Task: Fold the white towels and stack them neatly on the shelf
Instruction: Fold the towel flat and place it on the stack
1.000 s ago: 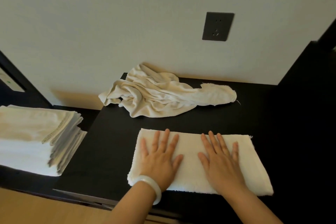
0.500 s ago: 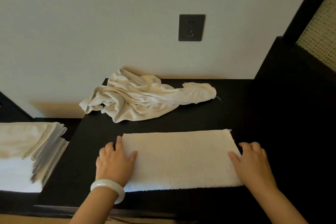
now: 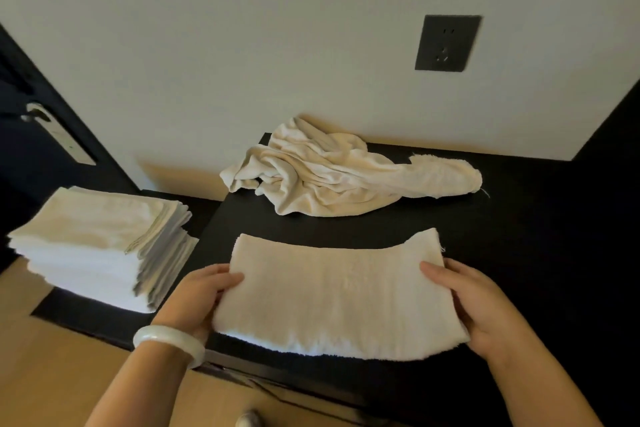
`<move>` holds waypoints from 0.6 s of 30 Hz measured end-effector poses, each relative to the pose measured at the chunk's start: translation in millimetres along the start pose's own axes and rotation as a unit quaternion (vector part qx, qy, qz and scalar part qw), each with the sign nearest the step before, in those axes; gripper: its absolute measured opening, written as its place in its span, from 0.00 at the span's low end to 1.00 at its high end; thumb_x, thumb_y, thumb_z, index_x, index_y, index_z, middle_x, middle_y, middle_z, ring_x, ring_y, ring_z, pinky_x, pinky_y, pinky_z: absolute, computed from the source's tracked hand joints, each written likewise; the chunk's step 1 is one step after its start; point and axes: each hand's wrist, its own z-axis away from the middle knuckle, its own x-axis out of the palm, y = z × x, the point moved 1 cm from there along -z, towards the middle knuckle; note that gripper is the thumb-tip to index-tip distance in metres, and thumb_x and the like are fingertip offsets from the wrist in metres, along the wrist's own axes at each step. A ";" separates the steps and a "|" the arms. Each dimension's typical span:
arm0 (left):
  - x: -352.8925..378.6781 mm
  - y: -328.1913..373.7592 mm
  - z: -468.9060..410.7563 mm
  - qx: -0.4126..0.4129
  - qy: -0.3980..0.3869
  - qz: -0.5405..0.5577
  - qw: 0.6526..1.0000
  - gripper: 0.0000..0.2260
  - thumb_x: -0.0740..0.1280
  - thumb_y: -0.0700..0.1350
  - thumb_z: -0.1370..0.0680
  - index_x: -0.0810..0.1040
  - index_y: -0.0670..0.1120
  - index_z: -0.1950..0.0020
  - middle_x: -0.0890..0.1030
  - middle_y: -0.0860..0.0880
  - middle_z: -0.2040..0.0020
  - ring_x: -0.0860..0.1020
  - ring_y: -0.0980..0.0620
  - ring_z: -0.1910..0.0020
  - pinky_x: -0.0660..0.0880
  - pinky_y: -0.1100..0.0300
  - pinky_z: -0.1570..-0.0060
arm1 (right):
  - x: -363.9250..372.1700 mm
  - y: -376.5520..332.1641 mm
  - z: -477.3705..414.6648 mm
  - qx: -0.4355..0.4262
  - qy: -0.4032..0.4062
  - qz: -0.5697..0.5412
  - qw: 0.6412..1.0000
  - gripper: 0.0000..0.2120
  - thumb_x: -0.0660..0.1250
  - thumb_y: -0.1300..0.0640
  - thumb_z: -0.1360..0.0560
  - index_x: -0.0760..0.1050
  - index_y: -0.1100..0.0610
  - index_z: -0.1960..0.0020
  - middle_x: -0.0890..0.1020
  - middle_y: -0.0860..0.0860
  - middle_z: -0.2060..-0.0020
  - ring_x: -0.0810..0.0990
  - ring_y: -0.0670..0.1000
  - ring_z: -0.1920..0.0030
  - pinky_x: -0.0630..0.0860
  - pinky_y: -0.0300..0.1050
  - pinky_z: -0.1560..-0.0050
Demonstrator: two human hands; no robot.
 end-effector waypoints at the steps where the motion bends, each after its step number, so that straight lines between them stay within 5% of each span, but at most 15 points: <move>1: -9.3 -0.4 1.5 0.009 0.002 0.024 1.000 0.09 0.66 0.43 0.21 0.79 0.46 0.42 0.83 0.39 0.48 0.82 0.37 0.49 0.77 0.39 0.45 | 12.7 -3.1 -0.3 -0.008 -0.014 -0.009 1.000 0.12 0.73 0.57 0.28 0.79 0.53 0.44 0.86 0.54 0.54 0.84 0.58 0.50 0.80 0.60 0.48; 6: -54.9 1.9 -0.2 0.066 0.027 0.091 0.993 0.10 0.68 0.44 0.23 0.79 0.44 0.42 0.85 0.41 0.54 0.84 0.38 0.53 0.79 0.47 0.56 | 78.6 -16.1 -4.3 -0.042 -0.064 -0.004 0.997 0.17 0.75 0.54 0.31 0.79 0.50 0.42 0.85 0.53 0.49 0.83 0.58 0.47 0.78 0.63 0.43; 12: -117.9 11.0 -25.5 0.084 0.050 0.145 0.985 0.10 0.68 0.44 0.23 0.80 0.44 0.43 0.84 0.40 0.52 0.84 0.39 0.54 0.79 0.48 0.58 | 162.1 -24.8 -15.5 -0.070 -0.107 -0.008 0.992 0.21 0.74 0.54 0.31 0.77 0.52 0.38 0.85 0.54 0.47 0.83 0.58 0.45 0.77 0.63 0.42; 18: -225.2 22.4 -84.6 0.075 0.066 0.157 0.983 0.09 0.67 0.43 0.22 0.81 0.42 0.44 0.84 0.40 0.53 0.83 0.39 0.53 0.79 0.50 0.60 | 287.1 -22.6 -34.9 -0.065 -0.103 0.002 0.993 0.14 0.71 0.57 0.27 0.79 0.57 0.41 0.85 0.56 0.50 0.84 0.59 0.48 0.78 0.55 0.53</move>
